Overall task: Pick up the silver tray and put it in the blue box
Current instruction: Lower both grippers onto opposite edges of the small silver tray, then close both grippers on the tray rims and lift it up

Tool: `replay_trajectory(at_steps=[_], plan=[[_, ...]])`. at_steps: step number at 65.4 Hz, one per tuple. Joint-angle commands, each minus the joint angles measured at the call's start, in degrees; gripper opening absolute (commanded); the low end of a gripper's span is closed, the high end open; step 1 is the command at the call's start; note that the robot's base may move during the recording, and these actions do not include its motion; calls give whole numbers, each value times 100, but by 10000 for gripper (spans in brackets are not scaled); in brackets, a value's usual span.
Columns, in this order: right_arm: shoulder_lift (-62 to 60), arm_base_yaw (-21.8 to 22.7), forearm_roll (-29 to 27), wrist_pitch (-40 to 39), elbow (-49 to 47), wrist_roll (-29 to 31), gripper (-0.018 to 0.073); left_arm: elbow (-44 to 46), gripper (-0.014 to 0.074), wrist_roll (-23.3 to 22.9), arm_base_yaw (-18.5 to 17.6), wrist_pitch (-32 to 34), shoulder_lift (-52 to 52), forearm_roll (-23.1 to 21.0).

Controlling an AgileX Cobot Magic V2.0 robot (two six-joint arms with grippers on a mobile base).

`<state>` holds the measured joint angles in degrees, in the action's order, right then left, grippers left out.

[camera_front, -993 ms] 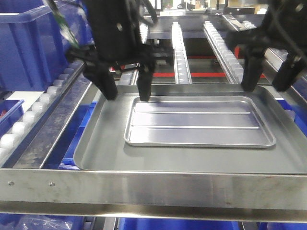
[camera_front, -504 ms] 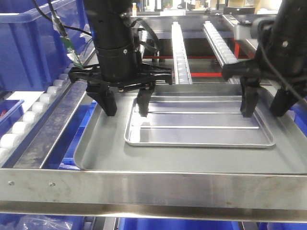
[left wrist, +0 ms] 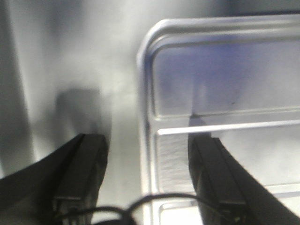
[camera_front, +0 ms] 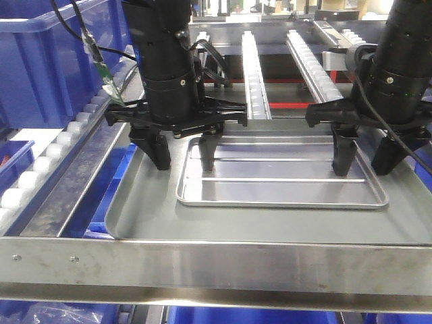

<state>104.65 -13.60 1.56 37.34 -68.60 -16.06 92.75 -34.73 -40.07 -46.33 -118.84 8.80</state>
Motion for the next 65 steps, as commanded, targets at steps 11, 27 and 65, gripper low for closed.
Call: replay_trajectory(at_steps=[11,27,65], plan=[[-123,26,74,-126,-145,1,210,113,99,-52,16,30,167,20],[-130,26,74,-28,-145,1,57,113,-97,-52,26,-4,167,120],[-1944,26,121,652,-161,0,57,1014,-97,139,7,-1390,1153,401]])
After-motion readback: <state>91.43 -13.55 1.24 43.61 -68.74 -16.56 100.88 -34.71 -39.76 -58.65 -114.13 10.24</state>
